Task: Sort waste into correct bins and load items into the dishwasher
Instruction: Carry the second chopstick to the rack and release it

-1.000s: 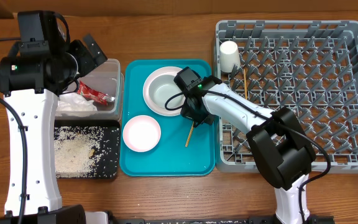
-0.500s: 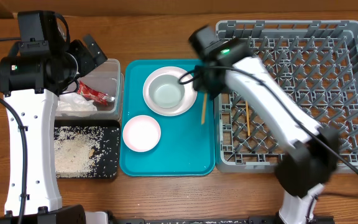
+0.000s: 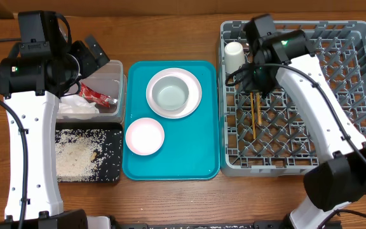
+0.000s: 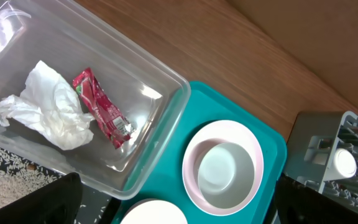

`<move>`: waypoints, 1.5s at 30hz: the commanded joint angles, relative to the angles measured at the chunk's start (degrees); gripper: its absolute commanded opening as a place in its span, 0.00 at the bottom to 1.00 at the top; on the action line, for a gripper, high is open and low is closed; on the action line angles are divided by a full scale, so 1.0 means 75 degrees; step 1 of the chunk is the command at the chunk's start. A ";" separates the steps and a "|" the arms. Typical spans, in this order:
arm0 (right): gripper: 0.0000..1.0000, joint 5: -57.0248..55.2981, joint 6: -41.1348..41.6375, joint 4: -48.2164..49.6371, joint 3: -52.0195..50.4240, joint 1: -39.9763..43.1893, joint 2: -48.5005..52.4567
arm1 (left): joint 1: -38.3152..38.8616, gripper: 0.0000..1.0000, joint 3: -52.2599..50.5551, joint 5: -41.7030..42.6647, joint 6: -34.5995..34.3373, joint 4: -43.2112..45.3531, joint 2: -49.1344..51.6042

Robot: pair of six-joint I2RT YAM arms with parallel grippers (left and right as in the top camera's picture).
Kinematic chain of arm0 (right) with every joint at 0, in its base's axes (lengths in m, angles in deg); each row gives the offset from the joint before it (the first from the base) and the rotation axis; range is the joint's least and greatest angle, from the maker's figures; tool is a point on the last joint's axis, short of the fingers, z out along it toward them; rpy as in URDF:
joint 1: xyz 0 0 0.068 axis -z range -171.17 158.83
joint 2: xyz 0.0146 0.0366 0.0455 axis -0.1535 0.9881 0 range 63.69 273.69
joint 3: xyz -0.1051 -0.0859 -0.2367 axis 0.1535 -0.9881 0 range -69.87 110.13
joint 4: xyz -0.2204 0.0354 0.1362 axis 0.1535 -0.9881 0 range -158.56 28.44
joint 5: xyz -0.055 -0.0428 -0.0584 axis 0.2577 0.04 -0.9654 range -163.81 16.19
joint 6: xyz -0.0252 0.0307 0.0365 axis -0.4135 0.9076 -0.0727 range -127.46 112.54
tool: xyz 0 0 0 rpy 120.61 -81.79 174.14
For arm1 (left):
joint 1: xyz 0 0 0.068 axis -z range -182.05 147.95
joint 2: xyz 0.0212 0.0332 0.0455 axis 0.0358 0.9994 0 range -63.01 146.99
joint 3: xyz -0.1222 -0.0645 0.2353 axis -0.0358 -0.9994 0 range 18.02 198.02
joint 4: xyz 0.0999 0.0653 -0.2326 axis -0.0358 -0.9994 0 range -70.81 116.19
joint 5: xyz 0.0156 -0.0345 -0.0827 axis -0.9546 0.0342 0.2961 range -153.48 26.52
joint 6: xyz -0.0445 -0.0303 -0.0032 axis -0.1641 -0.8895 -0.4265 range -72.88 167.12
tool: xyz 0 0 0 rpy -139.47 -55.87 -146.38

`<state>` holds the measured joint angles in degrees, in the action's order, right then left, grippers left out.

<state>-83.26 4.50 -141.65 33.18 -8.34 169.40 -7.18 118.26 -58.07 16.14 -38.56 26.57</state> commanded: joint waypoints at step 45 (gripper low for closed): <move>0.44 0.1081 0.0003 0.0746 -0.1437 0.0297 0.0052 | -0.0015 1.00 0.0146 0.0052 0.0102 0.0012 -0.0102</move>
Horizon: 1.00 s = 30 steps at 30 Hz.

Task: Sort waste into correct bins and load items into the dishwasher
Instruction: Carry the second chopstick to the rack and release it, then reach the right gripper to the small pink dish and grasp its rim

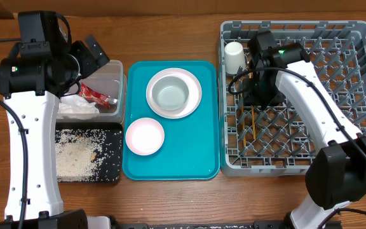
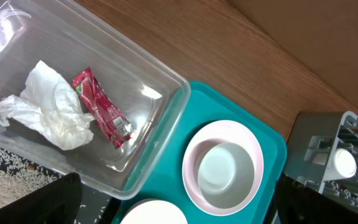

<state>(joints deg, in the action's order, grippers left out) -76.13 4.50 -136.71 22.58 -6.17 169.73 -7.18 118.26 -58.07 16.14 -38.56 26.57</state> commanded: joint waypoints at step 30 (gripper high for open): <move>0.43 0.1836 -0.4214 0.3821 -0.0035 -0.5138 0.0119 | -0.0015 1.00 0.0146 0.0055 0.0102 0.0012 -0.0102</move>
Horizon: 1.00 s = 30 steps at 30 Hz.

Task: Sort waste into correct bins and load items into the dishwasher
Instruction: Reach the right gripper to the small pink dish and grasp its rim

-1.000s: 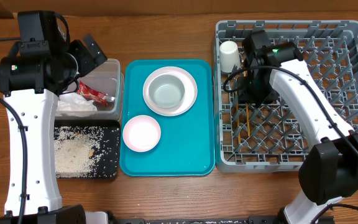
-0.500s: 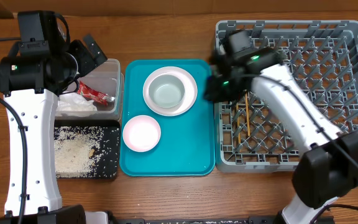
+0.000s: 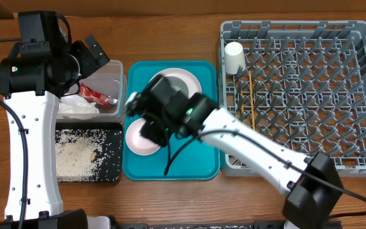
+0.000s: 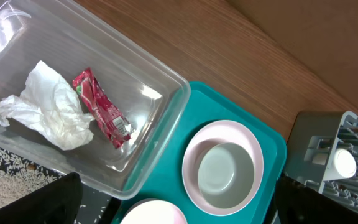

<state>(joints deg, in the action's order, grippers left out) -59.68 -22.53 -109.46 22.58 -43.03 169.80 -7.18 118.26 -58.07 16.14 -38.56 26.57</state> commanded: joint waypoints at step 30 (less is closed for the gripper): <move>0.34 0.0117 -0.1061 0.0501 -0.0035 -0.0775 0.1766 | -0.0015 1.00 0.0146 0.0055 0.0102 0.0012 -0.0102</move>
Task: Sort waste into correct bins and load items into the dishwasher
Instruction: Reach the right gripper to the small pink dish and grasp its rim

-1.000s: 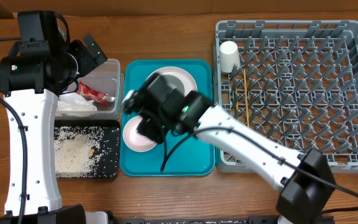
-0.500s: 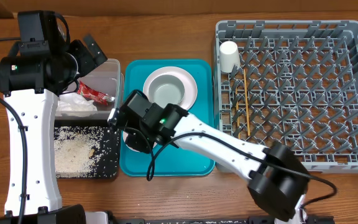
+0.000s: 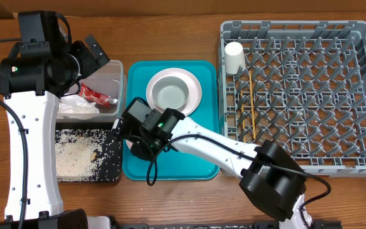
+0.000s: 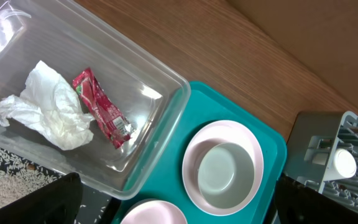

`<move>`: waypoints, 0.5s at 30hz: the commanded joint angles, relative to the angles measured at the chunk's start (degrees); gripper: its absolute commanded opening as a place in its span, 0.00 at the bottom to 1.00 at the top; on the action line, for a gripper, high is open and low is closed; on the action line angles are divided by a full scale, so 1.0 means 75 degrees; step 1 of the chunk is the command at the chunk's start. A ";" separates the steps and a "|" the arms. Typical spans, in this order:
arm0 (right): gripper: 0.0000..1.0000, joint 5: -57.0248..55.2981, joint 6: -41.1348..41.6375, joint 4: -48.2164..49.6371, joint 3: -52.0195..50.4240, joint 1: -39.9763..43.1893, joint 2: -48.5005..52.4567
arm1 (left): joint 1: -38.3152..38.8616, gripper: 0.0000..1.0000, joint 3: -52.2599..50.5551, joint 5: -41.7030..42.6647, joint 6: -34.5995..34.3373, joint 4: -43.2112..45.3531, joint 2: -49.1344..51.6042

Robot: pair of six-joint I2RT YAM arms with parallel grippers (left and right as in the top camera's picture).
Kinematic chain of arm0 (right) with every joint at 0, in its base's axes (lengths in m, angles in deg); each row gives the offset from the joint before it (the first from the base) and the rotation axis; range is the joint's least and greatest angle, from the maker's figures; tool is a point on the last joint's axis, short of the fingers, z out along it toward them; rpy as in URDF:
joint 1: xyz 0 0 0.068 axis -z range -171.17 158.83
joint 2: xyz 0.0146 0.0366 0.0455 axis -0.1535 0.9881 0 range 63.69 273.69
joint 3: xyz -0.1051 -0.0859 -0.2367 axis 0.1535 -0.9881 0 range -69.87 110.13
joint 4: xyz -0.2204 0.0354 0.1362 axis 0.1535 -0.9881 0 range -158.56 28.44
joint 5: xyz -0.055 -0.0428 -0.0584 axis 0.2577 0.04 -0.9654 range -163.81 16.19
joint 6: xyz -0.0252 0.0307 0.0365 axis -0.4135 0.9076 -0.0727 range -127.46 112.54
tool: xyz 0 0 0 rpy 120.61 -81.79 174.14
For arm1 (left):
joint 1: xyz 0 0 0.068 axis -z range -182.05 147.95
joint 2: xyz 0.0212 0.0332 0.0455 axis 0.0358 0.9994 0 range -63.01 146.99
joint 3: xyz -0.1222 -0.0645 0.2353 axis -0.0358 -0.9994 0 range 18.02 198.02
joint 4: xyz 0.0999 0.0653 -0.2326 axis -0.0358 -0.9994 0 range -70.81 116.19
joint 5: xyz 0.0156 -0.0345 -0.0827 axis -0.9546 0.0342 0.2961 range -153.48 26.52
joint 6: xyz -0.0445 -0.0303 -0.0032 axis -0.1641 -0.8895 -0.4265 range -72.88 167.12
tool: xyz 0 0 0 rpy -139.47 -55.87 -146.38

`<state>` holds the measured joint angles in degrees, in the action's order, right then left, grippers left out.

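A teal tray (image 3: 196, 159) carries a grey bowl (image 3: 172, 92) resting on a pink plate (image 3: 196, 89). The bowl (image 4: 222, 171) also shows in the left wrist view. My right gripper (image 3: 130, 135) is down over the tray's left side and covers the small pink plate; how its jaws stand is hidden. That small plate's rim (image 4: 154, 213) shows at the bottom of the left wrist view. My left gripper (image 4: 179, 205) hangs open above the clear bin (image 3: 116, 70). A white cup (image 3: 234, 57) and chopsticks (image 3: 250, 102) lie in the grey dish rack (image 3: 335, 146).
The clear bin holds a crumpled tissue (image 4: 51, 106) and a red wrapper (image 4: 101, 109). In front of it stands a black tray of rice (image 3: 81, 156). My right arm stretches from the front right across the teal tray.
My right gripper has shifted left and toward the front of the teal tray, and now sits over the small pink plate. The left arm and everything else are unchanged.
My right gripper was in the rack's left part over the chopsticks, and stayed there at the following moment. A second ago the chopsticks lay free in the rack and the gripper was over the teal tray. Now it covers the small plate.
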<state>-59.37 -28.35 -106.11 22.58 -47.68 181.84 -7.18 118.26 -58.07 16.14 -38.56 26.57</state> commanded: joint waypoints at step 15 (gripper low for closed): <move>0.24 -0.0396 -0.0274 0.0251 -0.0085 -0.0227 0.0513 | -0.0015 1.00 0.0146 0.0055 0.0102 0.0012 -0.0102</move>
<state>-61.95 -30.03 -104.60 22.58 -49.36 184.53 -7.18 118.26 -58.07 16.12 -38.56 26.57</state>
